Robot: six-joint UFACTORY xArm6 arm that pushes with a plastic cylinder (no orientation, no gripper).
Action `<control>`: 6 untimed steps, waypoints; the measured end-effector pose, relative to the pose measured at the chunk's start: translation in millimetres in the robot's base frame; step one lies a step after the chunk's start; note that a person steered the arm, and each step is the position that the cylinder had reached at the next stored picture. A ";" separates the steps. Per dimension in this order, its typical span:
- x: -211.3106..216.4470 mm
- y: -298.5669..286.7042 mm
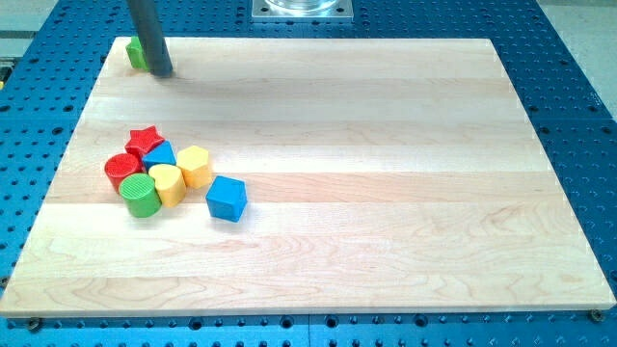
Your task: Put the red star at the top center of the board
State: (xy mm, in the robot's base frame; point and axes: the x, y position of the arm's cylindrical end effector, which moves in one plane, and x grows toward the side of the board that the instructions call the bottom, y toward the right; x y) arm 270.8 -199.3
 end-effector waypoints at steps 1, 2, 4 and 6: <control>1.6 10.0; 1.9 13.5; 94.9 91.3; 175.2 101.4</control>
State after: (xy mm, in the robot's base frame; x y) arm 446.0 -98.0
